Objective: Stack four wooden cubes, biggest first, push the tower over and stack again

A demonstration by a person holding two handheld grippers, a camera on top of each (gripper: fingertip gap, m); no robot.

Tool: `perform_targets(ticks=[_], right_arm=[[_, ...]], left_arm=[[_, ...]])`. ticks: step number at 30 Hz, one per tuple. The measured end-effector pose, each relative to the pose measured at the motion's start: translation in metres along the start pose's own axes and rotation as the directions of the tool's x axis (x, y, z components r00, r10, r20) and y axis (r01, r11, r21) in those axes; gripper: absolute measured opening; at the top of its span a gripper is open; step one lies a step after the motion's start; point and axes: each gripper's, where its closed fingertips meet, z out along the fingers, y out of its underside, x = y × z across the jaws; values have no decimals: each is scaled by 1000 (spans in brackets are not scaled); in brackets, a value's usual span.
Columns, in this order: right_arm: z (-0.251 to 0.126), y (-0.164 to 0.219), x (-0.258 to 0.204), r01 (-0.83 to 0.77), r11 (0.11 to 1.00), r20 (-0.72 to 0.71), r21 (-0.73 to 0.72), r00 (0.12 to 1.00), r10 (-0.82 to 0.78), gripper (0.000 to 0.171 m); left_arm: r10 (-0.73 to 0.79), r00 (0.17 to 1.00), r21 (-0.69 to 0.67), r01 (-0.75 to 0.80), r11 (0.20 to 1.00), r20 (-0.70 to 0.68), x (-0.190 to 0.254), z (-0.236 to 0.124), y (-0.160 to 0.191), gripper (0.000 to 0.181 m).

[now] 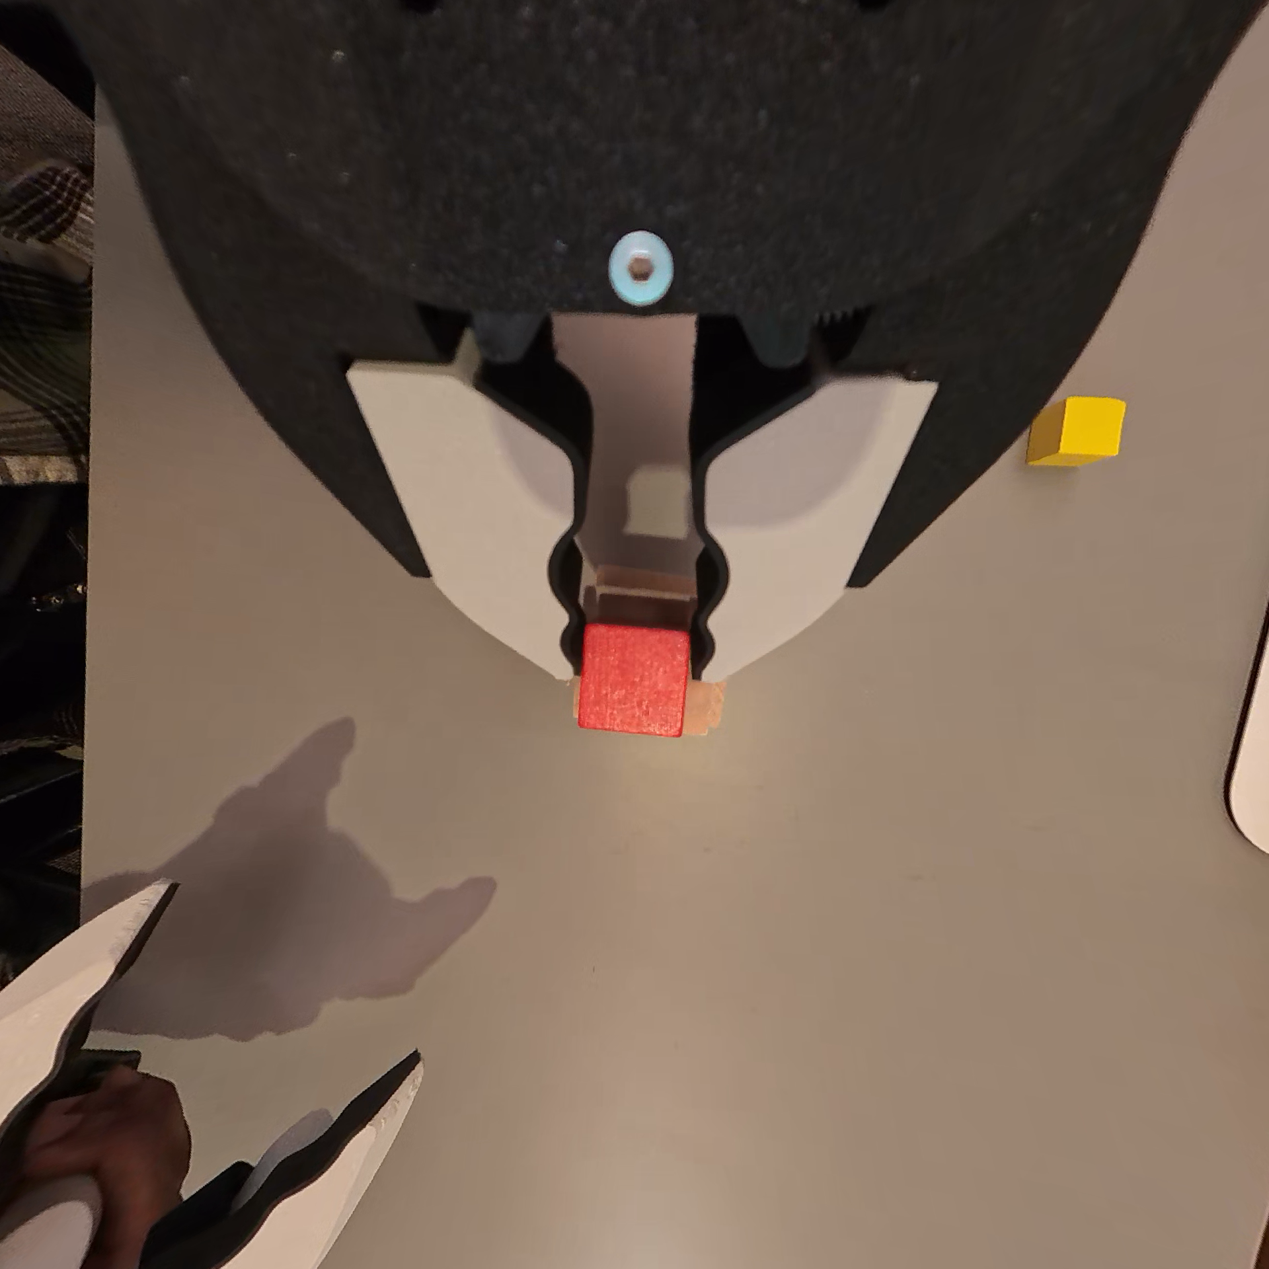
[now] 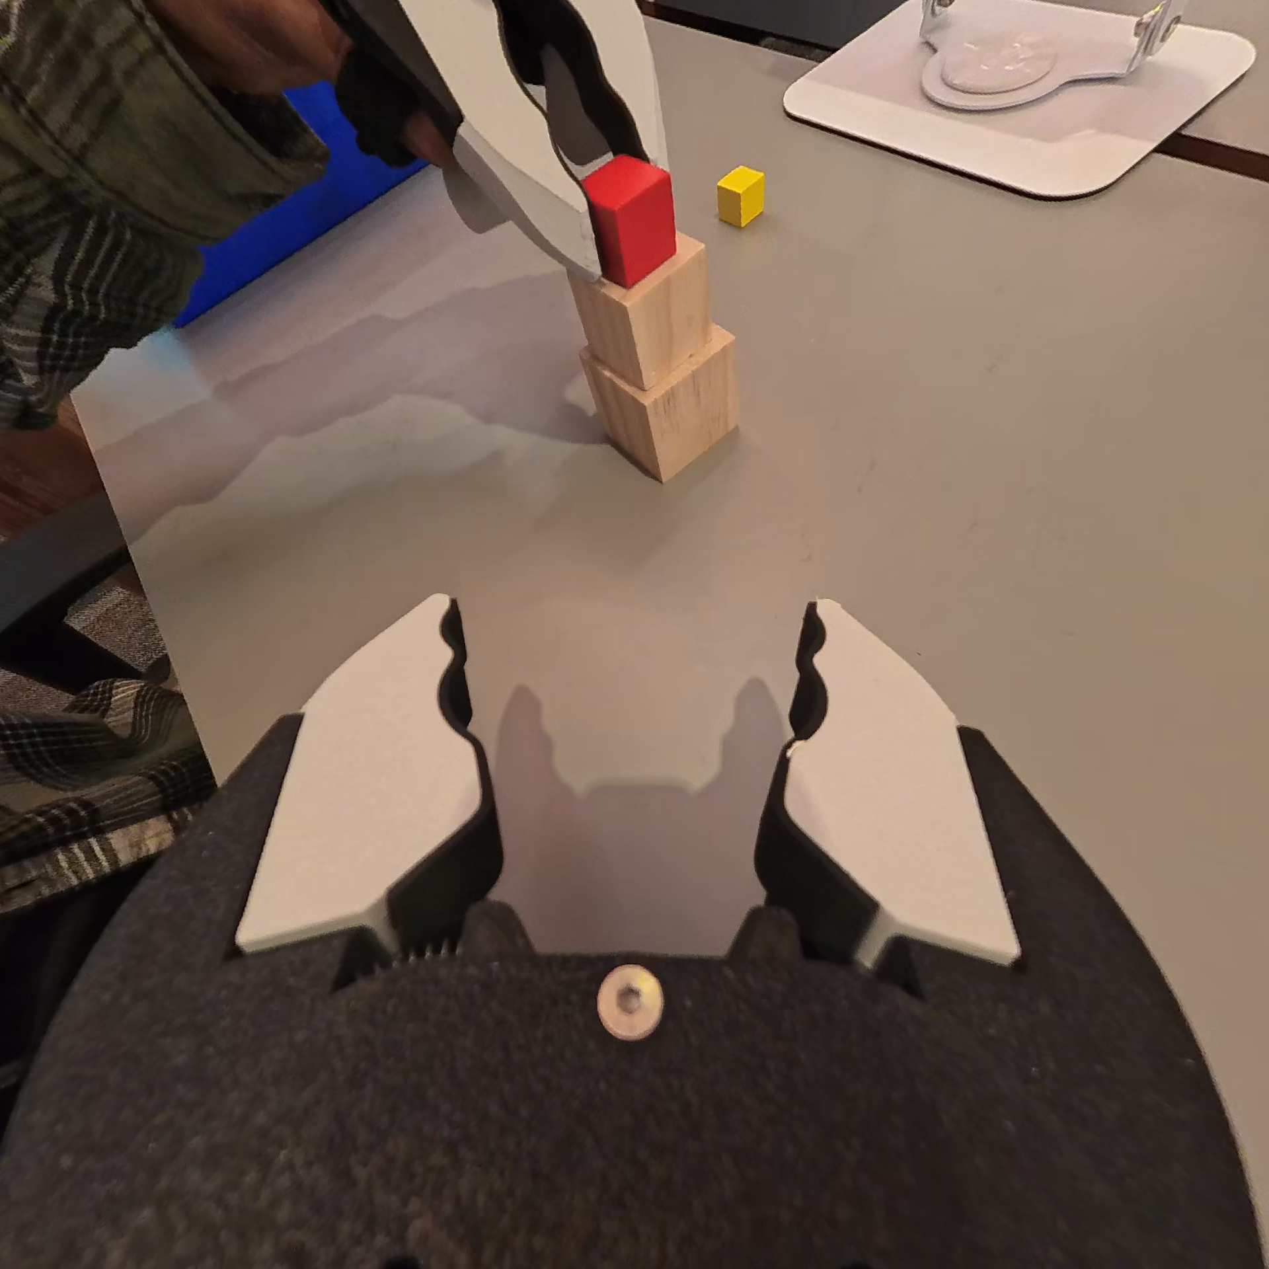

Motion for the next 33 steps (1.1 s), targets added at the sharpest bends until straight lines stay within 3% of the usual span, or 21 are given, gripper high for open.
perform_targets(ticks=[1, 11, 21, 33], right_arm=[[0, 0, 0, 0, 1000, 1, -1, 1000, 0, 92], [0, 0, 0, 3, 1000, -1, 2, 1000, -3, 94], [-1, 0, 0, 3, 1000, 0, 0, 1000, -3, 94], [-1, 0, -1, 7, 1000, 3, 0, 1000, -7, 94]], left_arm=[[0, 1000, 2, 0, 1000, -3, 0, 0, 0, 29], [5, 1000, 5, -5, 1000, 3, 0, 1, -1, 41], [-4, 999, 0, 4, 1000, 34, -5, 2, 1, 65], [-14, 996, 69, 7, 998, 89, -13, -32, 7, 88]])
